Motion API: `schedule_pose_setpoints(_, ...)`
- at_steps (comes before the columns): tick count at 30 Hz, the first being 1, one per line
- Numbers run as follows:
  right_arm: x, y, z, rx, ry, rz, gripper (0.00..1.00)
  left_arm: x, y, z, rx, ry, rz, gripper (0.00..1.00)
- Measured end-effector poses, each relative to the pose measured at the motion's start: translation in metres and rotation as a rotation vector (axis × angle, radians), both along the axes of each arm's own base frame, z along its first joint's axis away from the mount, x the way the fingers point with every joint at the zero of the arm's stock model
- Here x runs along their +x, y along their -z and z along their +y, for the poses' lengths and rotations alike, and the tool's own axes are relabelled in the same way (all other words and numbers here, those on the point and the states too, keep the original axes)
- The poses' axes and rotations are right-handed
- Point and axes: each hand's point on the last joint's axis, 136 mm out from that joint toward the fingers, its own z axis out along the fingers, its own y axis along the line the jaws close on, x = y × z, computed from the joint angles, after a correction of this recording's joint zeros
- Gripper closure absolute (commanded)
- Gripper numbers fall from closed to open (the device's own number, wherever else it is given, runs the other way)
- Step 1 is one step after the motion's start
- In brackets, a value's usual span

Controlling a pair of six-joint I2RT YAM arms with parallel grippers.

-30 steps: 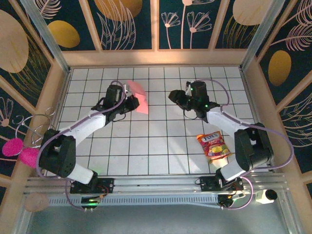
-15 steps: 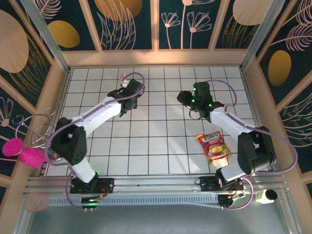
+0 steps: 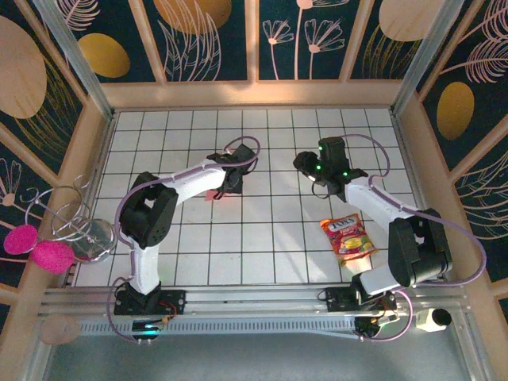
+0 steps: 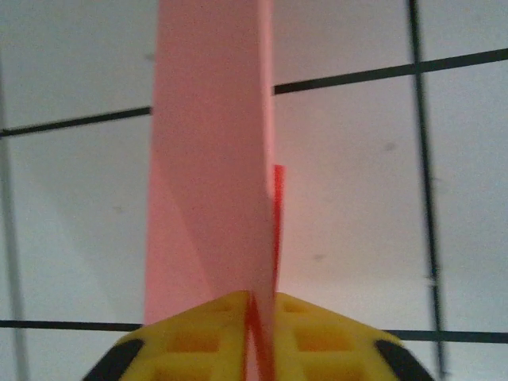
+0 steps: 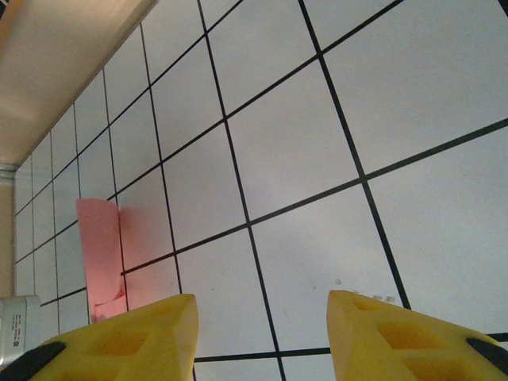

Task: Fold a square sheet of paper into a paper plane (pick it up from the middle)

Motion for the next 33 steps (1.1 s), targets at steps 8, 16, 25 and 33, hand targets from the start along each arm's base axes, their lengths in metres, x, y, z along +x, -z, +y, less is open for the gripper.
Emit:
schedule_pose_setpoints(8,-0.001,0.001,0.0,0.0,-0.002,0.004,0.54,-0.014,0.024,-0.047,-0.262,0.053,0.106,0.6)
schedule_pose_setpoints(16,-0.006,0.016,0.015,0.0,-0.047,0.044,0.55,-0.02,0.007,-0.063,-0.526,0.065,0.133,0.46)
schedule_pose_setpoints(25,-0.026,0.044,0.127,0.019,-0.318,0.108,0.71,-0.002,-0.06,0.019,-0.732,-0.133,-0.098,0.37)
schedule_pose_setpoints(33,-0.029,0.072,0.199,0.048,-0.47,0.16,0.75,-0.032,-0.017,0.059,-0.765,-0.298,-0.031,0.35)
